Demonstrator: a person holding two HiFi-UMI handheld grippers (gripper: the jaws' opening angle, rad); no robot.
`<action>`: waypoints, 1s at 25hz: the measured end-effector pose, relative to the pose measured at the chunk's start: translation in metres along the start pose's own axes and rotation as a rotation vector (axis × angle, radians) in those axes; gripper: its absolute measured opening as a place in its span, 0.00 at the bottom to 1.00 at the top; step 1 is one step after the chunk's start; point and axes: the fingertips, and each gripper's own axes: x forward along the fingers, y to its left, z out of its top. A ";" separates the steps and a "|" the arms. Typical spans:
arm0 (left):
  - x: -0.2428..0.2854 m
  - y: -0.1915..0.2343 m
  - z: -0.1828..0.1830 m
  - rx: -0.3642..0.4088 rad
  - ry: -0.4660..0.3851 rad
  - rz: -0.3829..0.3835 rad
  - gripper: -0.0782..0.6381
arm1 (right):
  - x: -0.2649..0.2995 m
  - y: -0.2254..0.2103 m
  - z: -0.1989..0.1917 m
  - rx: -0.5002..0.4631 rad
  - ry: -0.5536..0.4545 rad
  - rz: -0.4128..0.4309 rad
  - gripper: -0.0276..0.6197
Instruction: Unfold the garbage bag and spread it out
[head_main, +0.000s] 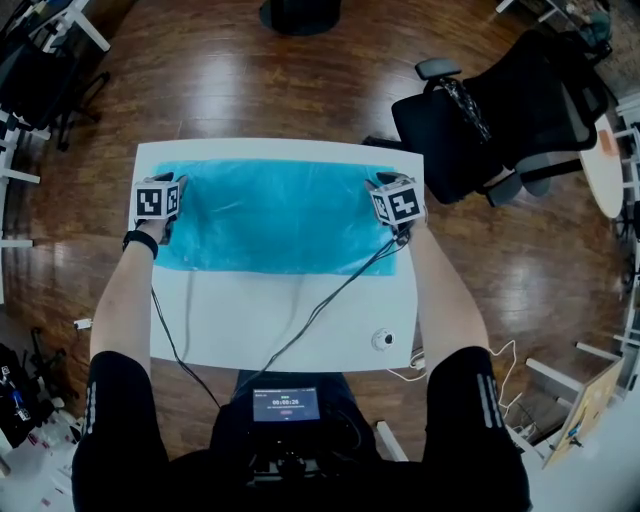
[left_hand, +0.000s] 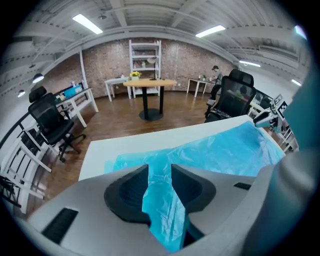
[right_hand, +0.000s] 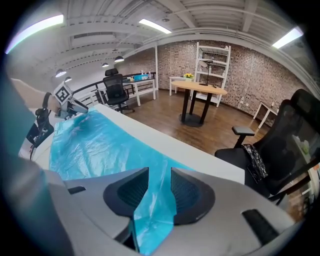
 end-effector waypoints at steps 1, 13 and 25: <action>0.003 0.002 -0.003 0.001 0.011 0.005 0.31 | 0.002 -0.001 -0.002 0.002 0.010 0.001 0.30; 0.020 0.001 -0.012 0.068 0.028 -0.009 0.14 | 0.020 0.004 -0.023 0.044 0.059 0.020 0.30; 0.013 -0.029 0.008 0.184 -0.086 -0.080 0.12 | 0.016 0.008 -0.011 -0.020 0.004 -0.017 0.13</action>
